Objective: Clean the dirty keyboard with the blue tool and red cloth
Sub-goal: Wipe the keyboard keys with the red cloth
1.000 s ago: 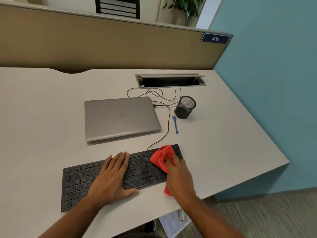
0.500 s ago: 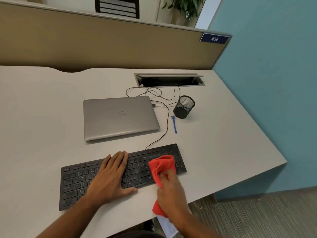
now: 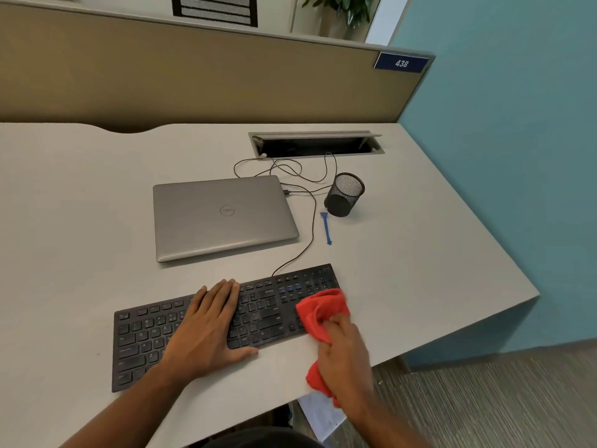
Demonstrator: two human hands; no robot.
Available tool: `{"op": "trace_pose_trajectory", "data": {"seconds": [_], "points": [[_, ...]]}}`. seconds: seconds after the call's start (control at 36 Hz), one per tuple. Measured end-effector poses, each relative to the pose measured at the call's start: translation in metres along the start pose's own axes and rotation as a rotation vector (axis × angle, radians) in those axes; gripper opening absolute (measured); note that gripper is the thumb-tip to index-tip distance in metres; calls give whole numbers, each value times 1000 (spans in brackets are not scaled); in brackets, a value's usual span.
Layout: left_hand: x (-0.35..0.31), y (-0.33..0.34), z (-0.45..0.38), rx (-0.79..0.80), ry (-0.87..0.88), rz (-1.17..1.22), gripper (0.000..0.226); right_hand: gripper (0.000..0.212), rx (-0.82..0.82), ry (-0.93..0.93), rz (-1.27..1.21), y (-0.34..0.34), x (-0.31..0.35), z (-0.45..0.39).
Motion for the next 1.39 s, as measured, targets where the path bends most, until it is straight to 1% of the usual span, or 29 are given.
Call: {"op": "trace_pose_trajectory", "data": {"seconds": [0.06, 0.08, 0.11, 0.17, 0.25, 0.31, 0.44, 0.56, 0.64, 0.75, 0.83, 0.89, 0.97, 1.03, 1.08, 1.14, 1.17, 1.22, 1.31, 1.36, 1.39], "points": [[0, 0, 0, 0, -2, 3, 130, 35, 90, -124, 0, 10, 23, 11], [0, 0, 0, 1, -3, 3, 130, 37, 106, -175, -5, 13, 28, 14], [0, 1, 0, 2, -3, 2, 131, 36, 86, -184, -16, 13, 27, 12], [0, 1, 0, 2, -2, 1, 130, 31, 28, -92, -18, 4, 16, -1], [1, 1, 0, 2, -1, -8, 130, 22, -86, 112, -28, -16, -12, -29], [0, 1, -1, 3, 2, -9, 130, 20, -104, 172, -42, -22, -20, -42], [0, 0, 0, 12, -3, -5, 131, 28, -105, 190, -55, -9, -2, -36], [0, 1, 0, 6, -4, -1, 130, 29, -95, 197, -55, -4, -7, -20], [-1, 0, -1, 1, 2, -5, 129, 32, -94, 162, -88, -7, -9, -37], [-1, -1, -1, 8, -9, 1, 130, 19, -51, 146, -102, -16, 1, -88], [-1, -1, -1, 20, -17, 0, 131, 16, -24, 140, -103, -20, 5, -117], [-1, -1, -2, 23, -21, 3, 131, 16, 1, 146, -132, -21, 5, -122], [-1, 0, -1, 28, -33, 12, 132, 16, -8, 136, -143, -25, -1, -106], [-1, -1, -1, 22, -36, 17, 132, 17, -16, 139, -141, -26, -9, -79], [-2, -1, -1, 17, -37, 17, 131, 18, -1, 101, -80, -24, -20, -47], [-3, -2, 0, 10, -36, 13, 130, 27, 57, 41, 7, -20, -27, -19], [-3, -3, 0, 9, -35, 12, 130, 33, 88, 6, 26, -16, -29, -11], [-3, -3, 0, 7, -35, 12, 130, 38, 129, -75, 24, -14, -26, -10], [-4, -4, 0, 14, -34, 8, 130, 45, 62, -198, 12, -12, -17, -39], [-4, -5, 0, 20, -33, 9, 131, 55, 13, -192, 54, -4, -17, -71], [-4, -5, 0, 21, -34, 7, 131, 60, 14, -173, 74, 1, -15, -84]]}}
Point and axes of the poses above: each hand's wrist, its own z-axis away from the middle knuckle, its own y-axis out of the palm, x = y × z, the point moved 1 cm from there along -z, towards the middle knuckle, and after that the axes turned 7 degrees about -y, right-handed, at the moved point
